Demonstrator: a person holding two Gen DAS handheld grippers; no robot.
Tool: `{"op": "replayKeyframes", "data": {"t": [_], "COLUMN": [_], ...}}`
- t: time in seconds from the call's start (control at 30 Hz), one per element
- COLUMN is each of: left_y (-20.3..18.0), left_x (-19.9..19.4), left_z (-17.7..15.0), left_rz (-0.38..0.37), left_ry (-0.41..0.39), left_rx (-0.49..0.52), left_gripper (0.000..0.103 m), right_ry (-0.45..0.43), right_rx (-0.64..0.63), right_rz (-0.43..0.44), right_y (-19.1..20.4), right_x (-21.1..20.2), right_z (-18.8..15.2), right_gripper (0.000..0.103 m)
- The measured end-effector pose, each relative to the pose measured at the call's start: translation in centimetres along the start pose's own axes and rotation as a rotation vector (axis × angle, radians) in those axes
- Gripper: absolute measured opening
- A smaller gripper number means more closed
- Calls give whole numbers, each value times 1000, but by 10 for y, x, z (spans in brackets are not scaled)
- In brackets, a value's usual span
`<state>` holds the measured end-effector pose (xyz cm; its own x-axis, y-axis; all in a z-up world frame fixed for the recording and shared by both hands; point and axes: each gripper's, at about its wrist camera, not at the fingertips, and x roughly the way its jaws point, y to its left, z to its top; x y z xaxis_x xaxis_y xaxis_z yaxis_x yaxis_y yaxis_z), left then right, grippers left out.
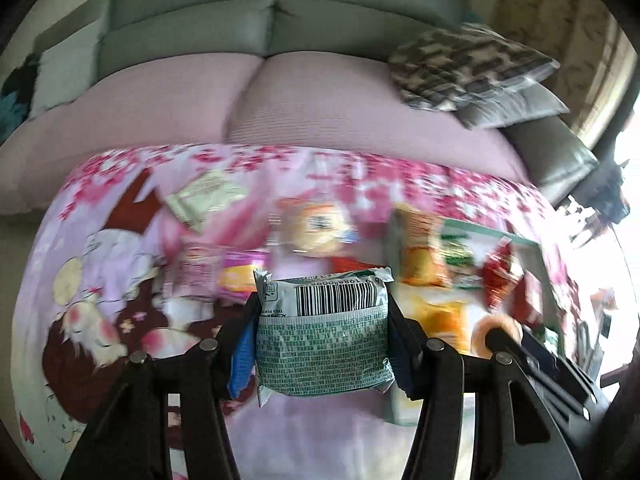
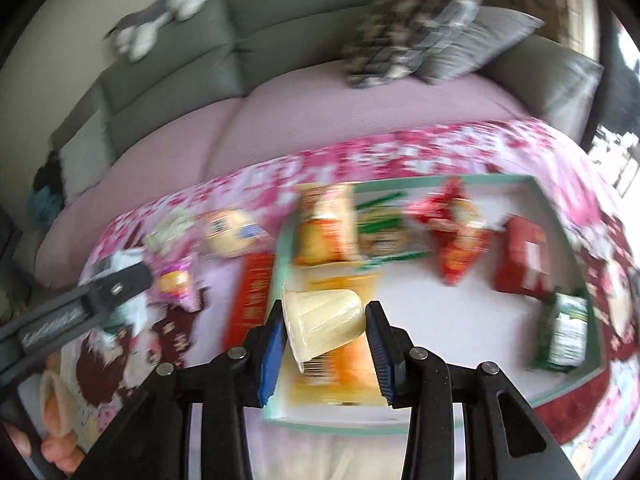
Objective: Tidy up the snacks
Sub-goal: 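Carry both snacks into the teal tray and open both grippers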
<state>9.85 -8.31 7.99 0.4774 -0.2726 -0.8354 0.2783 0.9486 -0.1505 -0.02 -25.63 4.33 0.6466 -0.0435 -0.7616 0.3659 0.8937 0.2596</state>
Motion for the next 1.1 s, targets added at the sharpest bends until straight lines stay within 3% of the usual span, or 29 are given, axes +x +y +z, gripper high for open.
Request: {"op": "replayKeyframes", "data": {"t": [0.3, 0.5, 0.8, 1.1], "left_y": [-80, -119, -147, -154], "left_x": [3, 14, 32, 45], "left_z": [-16, -28, -45, -50], "left_rz": [-112, -137, -125, -103], "left_ry": [4, 8, 19, 30], "left_rx": [173, 249, 334, 350], "left_gripper": [58, 58, 58, 59], "right_ry": [-19, -17, 19, 44], "right_rx": [220, 292, 292, 294], "right_rz": [-124, -163, -140, -131], "right_y": [-93, -124, -128, -130], "right_x": [-15, -20, -10, -3], "right_z": [5, 3, 1, -1], "right_gripper": [41, 41, 42, 42]}}
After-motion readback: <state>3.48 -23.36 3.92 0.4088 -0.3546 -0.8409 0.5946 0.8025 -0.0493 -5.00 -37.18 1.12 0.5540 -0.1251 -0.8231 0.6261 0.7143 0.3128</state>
